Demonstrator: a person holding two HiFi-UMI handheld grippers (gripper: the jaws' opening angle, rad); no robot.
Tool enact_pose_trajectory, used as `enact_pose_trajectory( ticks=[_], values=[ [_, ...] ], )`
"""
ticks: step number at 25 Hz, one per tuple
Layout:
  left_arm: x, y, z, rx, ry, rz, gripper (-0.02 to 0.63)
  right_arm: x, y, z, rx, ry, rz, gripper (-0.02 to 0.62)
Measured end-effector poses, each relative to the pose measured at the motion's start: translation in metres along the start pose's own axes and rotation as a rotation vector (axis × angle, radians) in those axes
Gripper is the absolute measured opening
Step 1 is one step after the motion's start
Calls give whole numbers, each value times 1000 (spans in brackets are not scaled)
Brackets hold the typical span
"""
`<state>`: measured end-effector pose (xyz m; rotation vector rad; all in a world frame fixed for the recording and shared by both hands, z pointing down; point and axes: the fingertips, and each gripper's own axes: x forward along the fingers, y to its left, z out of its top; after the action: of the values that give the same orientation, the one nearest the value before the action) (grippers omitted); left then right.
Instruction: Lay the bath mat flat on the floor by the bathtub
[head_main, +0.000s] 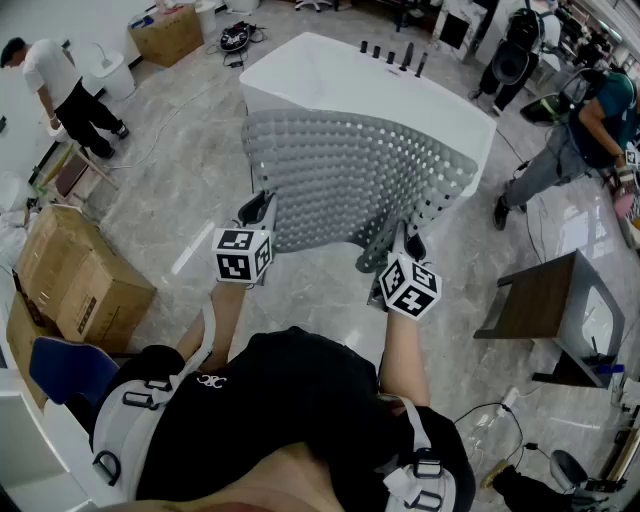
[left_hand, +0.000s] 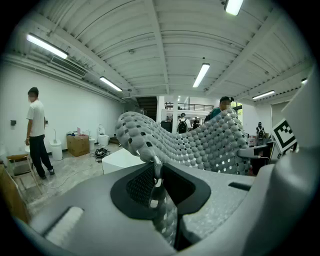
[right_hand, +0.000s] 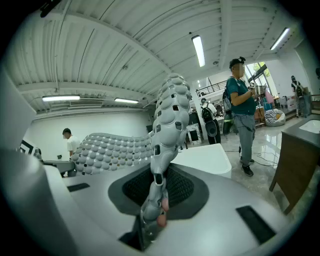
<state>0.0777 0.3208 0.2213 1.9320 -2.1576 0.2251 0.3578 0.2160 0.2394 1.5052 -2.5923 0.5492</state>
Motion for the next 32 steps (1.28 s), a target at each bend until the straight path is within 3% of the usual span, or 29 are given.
enact_pose_trajectory(
  ticks=[16,32],
  values=[
    [-7,-8,-4,-3,6,5,55,-15,-18,-9,11,21,-43,66],
    [-8,2,-11,-2,23,-20,55,-13,-3,-24,3,49,-57,66]
  ],
)
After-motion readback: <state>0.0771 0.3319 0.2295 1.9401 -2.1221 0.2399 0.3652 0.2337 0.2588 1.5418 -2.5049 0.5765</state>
